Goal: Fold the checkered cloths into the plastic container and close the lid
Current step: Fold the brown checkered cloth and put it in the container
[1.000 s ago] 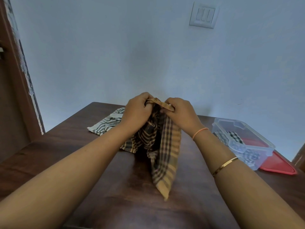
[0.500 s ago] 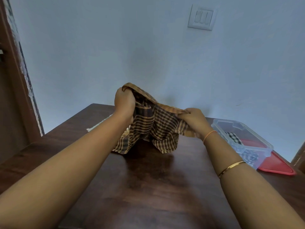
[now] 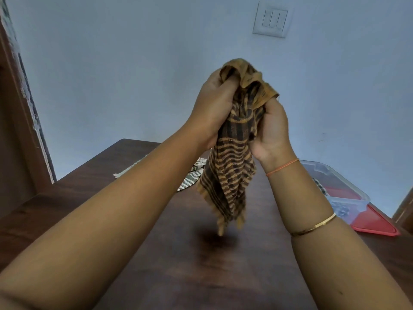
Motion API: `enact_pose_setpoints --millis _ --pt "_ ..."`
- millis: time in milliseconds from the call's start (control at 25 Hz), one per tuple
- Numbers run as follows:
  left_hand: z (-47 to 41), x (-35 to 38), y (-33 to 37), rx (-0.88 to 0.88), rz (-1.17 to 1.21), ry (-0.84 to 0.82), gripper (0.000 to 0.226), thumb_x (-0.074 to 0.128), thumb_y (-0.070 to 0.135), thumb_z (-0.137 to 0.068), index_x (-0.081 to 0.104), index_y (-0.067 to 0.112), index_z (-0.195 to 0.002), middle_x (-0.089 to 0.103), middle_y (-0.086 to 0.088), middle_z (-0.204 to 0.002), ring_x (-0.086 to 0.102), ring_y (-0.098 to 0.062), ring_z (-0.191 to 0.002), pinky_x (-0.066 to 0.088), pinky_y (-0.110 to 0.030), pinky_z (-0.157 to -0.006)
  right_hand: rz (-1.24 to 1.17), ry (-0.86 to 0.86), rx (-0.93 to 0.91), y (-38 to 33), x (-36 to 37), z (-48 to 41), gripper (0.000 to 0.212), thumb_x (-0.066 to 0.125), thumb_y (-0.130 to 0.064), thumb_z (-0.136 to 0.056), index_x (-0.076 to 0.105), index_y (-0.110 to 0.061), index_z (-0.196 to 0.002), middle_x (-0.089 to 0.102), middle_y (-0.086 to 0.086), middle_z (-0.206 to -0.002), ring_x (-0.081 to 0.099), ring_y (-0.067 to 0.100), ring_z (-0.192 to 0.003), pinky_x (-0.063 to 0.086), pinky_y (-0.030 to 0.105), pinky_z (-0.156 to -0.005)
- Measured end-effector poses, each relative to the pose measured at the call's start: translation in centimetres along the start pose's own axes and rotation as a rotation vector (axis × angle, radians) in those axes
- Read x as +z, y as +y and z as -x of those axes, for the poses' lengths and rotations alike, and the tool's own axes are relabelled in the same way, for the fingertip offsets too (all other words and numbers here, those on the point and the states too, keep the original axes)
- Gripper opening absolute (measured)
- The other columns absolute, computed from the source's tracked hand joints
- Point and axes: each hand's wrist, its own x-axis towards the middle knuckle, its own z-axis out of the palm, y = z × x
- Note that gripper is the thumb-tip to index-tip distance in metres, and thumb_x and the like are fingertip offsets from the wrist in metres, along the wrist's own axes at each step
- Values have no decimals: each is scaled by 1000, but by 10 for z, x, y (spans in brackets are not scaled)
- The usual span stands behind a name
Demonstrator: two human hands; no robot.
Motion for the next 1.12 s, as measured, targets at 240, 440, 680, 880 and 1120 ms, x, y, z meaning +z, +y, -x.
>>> enact_pose_setpoints --millis 240,440,680,880,1120 --pt "-6 -16 -35 20 -520 117 19 64 19 -86 60 13 -104 67 -5 -101 63 -15 -88 49 -26 -79 474 225 125 15 -26 -2 22 53 -11 -87 63 5 -99 63 30 -101 60 30 -86 49 39 -76" --pt "12 -66 -99 -214 -851 162 26 69 20 -83 59 11 -106 61 0 -104 59 -15 -94 40 -21 -74 761 472 414 36 -63 23 29 52 -2 -91 41 -18 -113 56 11 -79 52 18 -61 46 27 -53" --pt "45 -65 -112 -53 -749 383 42 71 5 -78 50 20 -111 43 -4 -128 53 -10 -95 38 -6 -79 264 238 568 37 -36 54 22 40 7 -92 57 -2 -102 61 14 -86 63 20 -74 59 29 -63" --pt "63 -72 -119 -184 -22 481 39 69 -3 -79 48 18 -104 60 -3 -103 64 -20 -94 55 -36 -85 252 171 499 48 -36 70 48 34 21 -87 45 3 -130 64 15 -102 65 21 -86 60 29 -70" --pt "66 -77 -126 -201 -98 445 17 64 6 -86 65 21 -94 67 -6 -100 64 -22 -98 53 -37 -90 834 47 275 62 -40 78 54 48 15 -84 52 -13 -130 63 4 -123 65 14 -102 54 29 -94"
